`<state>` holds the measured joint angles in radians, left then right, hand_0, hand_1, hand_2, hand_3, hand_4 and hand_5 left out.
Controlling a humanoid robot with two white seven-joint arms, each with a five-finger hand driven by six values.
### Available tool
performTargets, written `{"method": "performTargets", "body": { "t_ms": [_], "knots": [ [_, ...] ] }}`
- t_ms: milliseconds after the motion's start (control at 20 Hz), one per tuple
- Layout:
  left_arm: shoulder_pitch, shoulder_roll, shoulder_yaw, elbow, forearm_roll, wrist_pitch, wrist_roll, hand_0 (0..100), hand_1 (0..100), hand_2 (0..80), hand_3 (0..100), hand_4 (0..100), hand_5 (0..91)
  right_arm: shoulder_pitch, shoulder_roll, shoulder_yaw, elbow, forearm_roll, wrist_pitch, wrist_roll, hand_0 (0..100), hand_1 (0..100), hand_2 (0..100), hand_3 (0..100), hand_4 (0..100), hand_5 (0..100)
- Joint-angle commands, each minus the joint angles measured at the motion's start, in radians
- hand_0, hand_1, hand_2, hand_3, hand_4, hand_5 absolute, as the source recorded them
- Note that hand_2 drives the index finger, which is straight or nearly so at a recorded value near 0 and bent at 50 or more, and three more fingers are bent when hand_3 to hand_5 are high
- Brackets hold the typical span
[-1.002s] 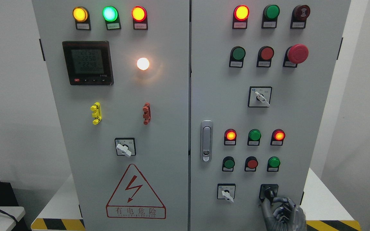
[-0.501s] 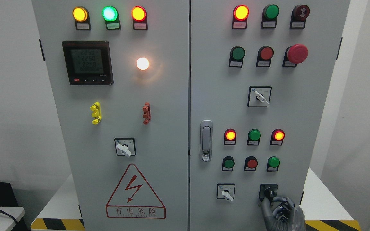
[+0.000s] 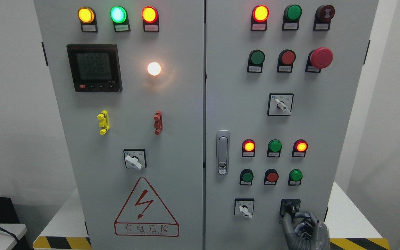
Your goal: Trip black knob to open circuit
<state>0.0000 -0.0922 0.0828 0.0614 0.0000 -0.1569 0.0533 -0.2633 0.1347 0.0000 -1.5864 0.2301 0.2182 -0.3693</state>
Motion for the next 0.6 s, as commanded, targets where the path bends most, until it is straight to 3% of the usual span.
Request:
{"method": "performTargets", "body": {
  "t_ms": [0, 551],
  "knots": [
    [-0.008, 0.000, 0.000, 0.000, -0.032, 0.000, 0.000, 12, 39, 0.0, 0, 0, 0.0, -0.001, 0.000, 0.032, 0.000, -0.029, -0.002, 0.000, 55, 74, 62, 95, 96, 97],
    [-0.008, 0.000, 0.000, 0.000, -0.034, 0.000, 0.000, 12, 39, 0.0, 0, 0, 0.0, -0.001, 0.000, 0.037, 0.000, -0.031, 0.000, 0.009, 55, 74, 63, 96, 96, 97]
  ]
}}
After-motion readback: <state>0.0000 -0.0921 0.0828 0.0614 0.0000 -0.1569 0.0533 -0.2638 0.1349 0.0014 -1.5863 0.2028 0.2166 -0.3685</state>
